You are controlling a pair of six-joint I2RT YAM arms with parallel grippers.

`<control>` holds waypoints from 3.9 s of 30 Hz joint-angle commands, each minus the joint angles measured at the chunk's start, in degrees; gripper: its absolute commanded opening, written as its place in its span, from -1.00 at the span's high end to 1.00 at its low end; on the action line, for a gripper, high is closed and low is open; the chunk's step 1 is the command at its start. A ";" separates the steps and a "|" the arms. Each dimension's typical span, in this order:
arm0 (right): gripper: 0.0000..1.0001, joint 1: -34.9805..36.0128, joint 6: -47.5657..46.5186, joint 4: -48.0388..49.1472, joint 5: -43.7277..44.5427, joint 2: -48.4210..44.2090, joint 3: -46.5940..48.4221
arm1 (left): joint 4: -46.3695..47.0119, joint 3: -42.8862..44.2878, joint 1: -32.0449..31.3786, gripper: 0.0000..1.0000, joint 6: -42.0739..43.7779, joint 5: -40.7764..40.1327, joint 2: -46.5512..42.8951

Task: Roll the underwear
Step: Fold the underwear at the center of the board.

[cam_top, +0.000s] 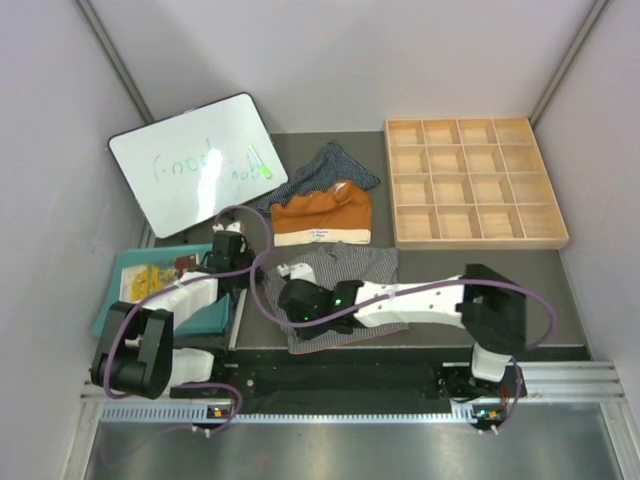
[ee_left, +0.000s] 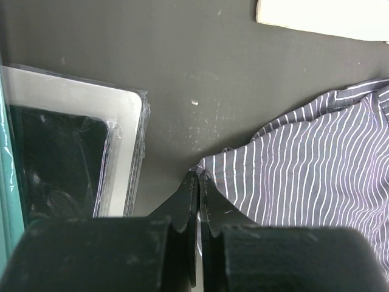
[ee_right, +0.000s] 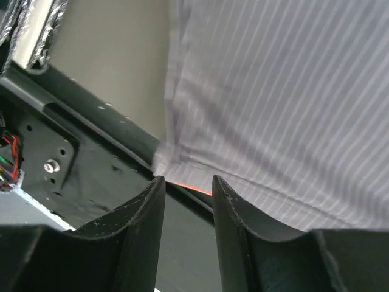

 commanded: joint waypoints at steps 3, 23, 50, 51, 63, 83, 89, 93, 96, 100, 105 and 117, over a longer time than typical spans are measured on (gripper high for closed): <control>0.26 3.40 1.08 -0.58 -2.04 8.46 10.64 | -1.89 -0.37 -0.21 1.00 1.27 0.70 1.11; 0.28 7.35 5.65 -13.34 5.43 18.31 18.92 | -1.01 -1.77 -0.12 1.00 1.36 1.41 -1.53; 1.00 -0.81 -1.64 -6.04 -3.00 -3.73 -0.68 | 1.28 6.30 -6.34 1.00 -7.16 1.33 -3.30; 1.00 -1.43 -1.81 -5.78 -3.79 -4.88 -2.95 | 1.80 7.18 -7.23 1.00 -7.51 0.89 -2.42; 1.00 -14.78 -4.63 -6.91 -8.19 -19.12 -17.99 | 3.12 25.20 -20.24 1.00 -9.19 -4.74 17.61; 1.00 -27.53 -6.74 -13.07 -8.99 -30.03 -28.63 | -2.32 49.99 -29.56 1.00 -6.20 -6.15 38.18; 1.00 -29.12 -6.56 -13.69 -8.55 -31.26 -29.95 | -3.55 54.03 -30.97 1.00 -5.14 -6.15 41.00; 1.00 -29.38 -6.12 -14.65 -7.85 -31.96 -30.30 | -4.26 57.02 -32.20 1.00 -4.62 -6.06 42.24; 1.00 -29.39 -5.86 -15.36 -7.05 -32.93 -30.57 | -5.05 58.78 -33.16 1.00 -4.18 -7.89 43.46; 1.00 -30.17 -5.60 -15.62 -6.62 -33.72 -31.36 | -5.49 61.24 -33.69 1.00 -4.09 -7.65 45.14; 1.00 -30.79 -5.51 -15.88 -5.91 -34.16 -31.71 | -6.89 63.97 -34.04 1.00 -3.47 -8.08 47.51; 0.41 -32.28 -4.98 -15.70 -1.34 -34.16 -31.10 | -6.02 65.64 -34.31 0.34 -2.59 -7.47 47.78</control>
